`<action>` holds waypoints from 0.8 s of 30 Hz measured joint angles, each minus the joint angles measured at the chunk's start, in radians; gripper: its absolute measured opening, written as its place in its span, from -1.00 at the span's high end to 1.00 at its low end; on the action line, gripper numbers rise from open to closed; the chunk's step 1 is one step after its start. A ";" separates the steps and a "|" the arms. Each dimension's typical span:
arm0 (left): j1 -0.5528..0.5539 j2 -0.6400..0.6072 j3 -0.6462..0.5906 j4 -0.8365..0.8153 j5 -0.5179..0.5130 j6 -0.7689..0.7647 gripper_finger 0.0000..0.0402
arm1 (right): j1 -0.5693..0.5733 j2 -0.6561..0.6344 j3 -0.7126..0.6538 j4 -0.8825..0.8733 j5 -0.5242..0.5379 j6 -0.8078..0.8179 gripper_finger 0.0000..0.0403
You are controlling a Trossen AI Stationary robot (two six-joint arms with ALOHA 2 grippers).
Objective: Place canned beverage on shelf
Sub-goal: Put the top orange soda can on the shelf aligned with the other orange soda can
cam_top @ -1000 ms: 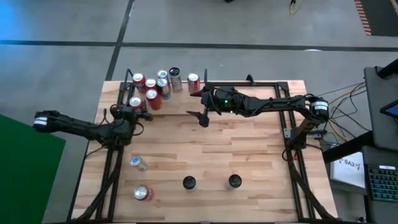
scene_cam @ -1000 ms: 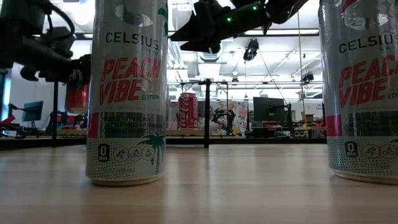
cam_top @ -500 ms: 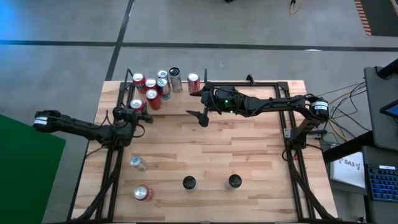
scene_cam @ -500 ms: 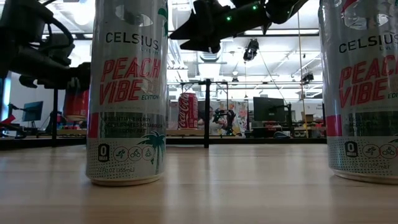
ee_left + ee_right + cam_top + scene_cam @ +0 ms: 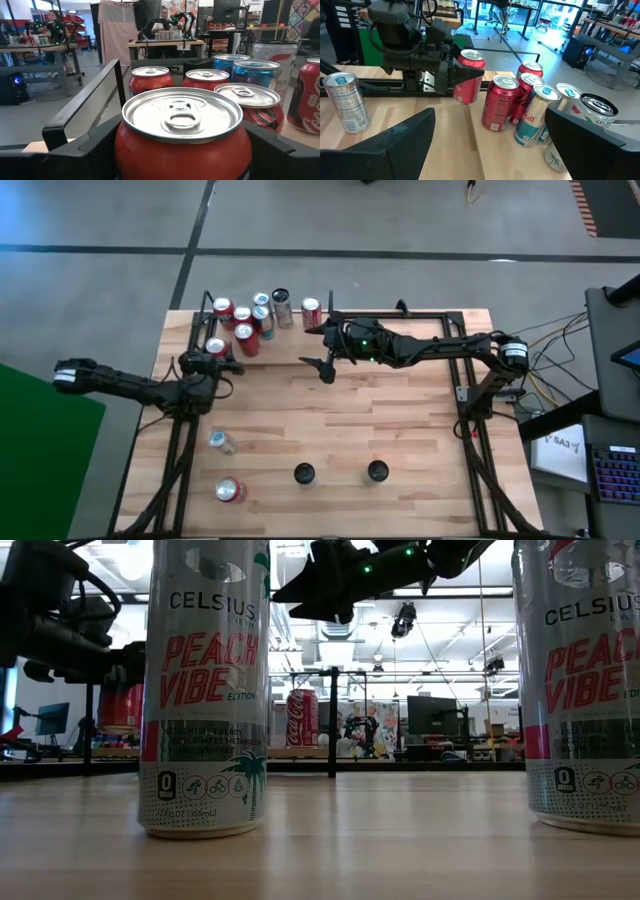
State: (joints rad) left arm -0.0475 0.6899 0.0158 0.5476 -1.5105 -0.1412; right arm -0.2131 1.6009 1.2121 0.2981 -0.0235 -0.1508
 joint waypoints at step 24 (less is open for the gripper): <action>0.056 0.101 -0.001 0.001 0.000 -0.130 -0.49 | -0.002 0.000 0.000 -0.001 0.000 -0.006 -0.81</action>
State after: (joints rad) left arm 0.0089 0.7908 0.0147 0.5488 -1.5105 -0.2715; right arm -0.2146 1.6009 1.2121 0.2976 -0.0238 -0.1566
